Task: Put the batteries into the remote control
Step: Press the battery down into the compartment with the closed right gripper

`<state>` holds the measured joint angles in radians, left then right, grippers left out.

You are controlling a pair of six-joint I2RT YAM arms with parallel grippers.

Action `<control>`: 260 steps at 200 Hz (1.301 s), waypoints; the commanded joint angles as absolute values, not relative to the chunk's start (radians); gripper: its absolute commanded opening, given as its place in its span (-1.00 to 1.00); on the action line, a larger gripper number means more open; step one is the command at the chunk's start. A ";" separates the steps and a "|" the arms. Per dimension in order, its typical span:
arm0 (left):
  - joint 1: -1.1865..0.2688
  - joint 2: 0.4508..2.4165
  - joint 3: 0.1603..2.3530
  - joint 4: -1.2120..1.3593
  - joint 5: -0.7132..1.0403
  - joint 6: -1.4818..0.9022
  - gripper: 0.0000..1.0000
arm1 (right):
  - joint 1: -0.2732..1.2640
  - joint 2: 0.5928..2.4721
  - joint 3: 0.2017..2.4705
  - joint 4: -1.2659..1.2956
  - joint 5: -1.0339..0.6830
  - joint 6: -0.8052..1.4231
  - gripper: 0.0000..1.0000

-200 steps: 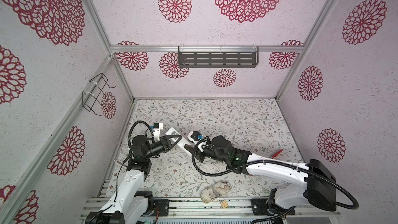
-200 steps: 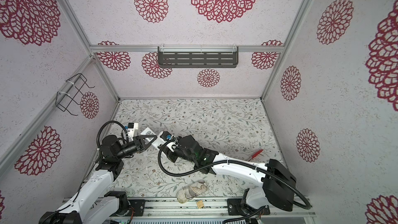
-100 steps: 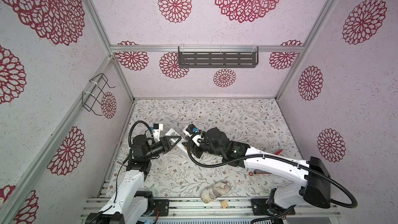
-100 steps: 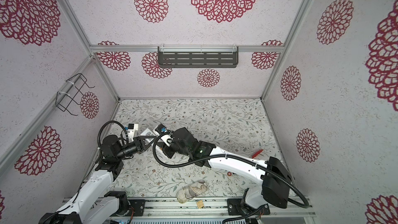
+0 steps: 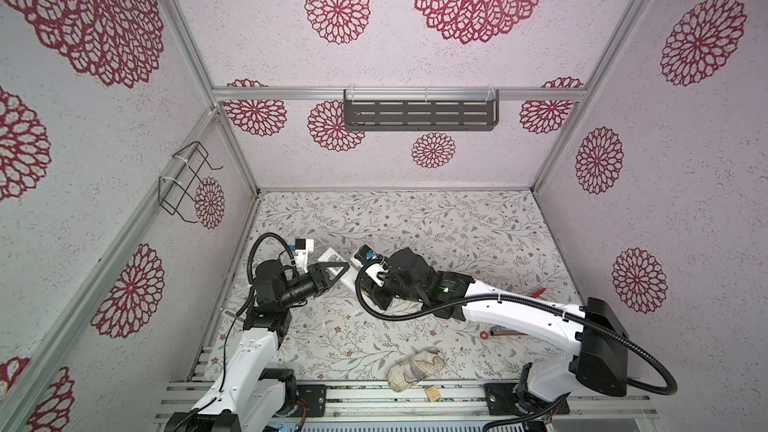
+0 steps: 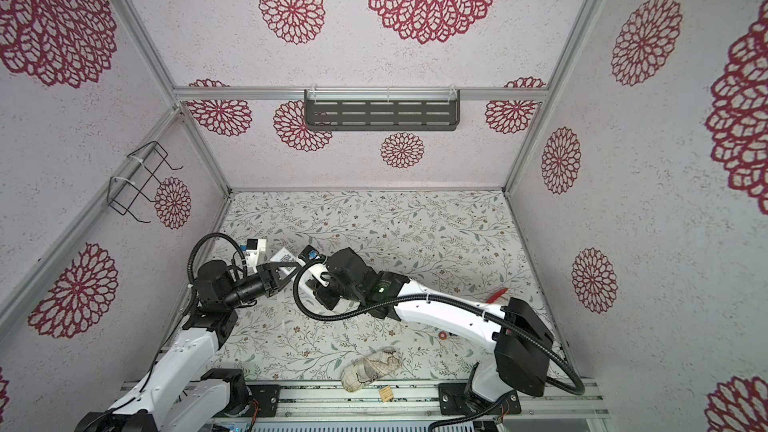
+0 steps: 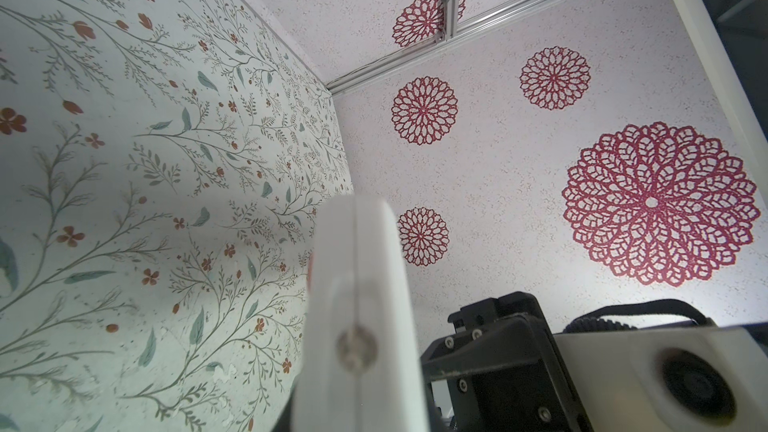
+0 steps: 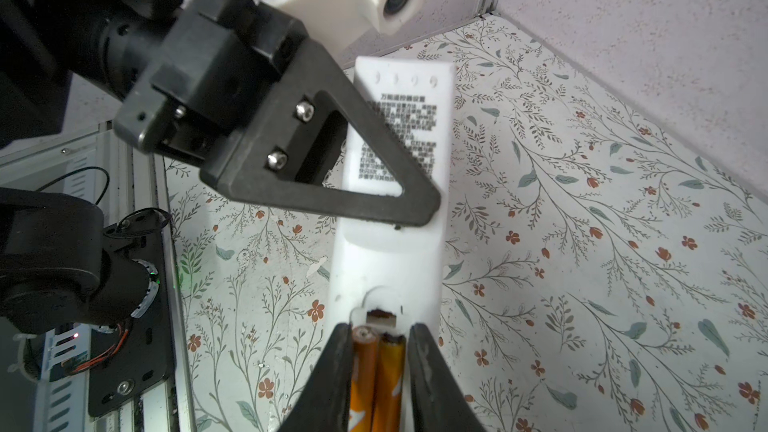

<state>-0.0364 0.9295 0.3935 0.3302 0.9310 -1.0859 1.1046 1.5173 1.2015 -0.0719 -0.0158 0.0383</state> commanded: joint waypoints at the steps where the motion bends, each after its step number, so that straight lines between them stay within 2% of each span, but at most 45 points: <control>1: -0.030 0.913 0.425 0.348 0.933 -1.077 -1.00 | 1.100 1.519 1.244 -0.063 -0.018 0.058 -0.46; 137: -0.028 0.902 0.425 0.335 0.928 -1.070 -1.00 | 1.089 1.560 1.264 -0.081 -0.050 0.075 -0.54; 202: -0.020 0.902 0.426 0.333 0.930 -1.068 -1.00 | 1.089 1.545 1.237 -0.059 -0.056 0.077 -0.67; 223: -0.018 0.899 0.428 0.334 0.932 -1.067 -1.00 | 1.089 1.545 1.228 -0.056 -0.062 0.078 -0.78; 260: -0.005 0.896 0.423 0.380 0.952 -1.094 -1.00 | 1.089 1.533 1.191 -0.029 -0.065 0.082 -0.79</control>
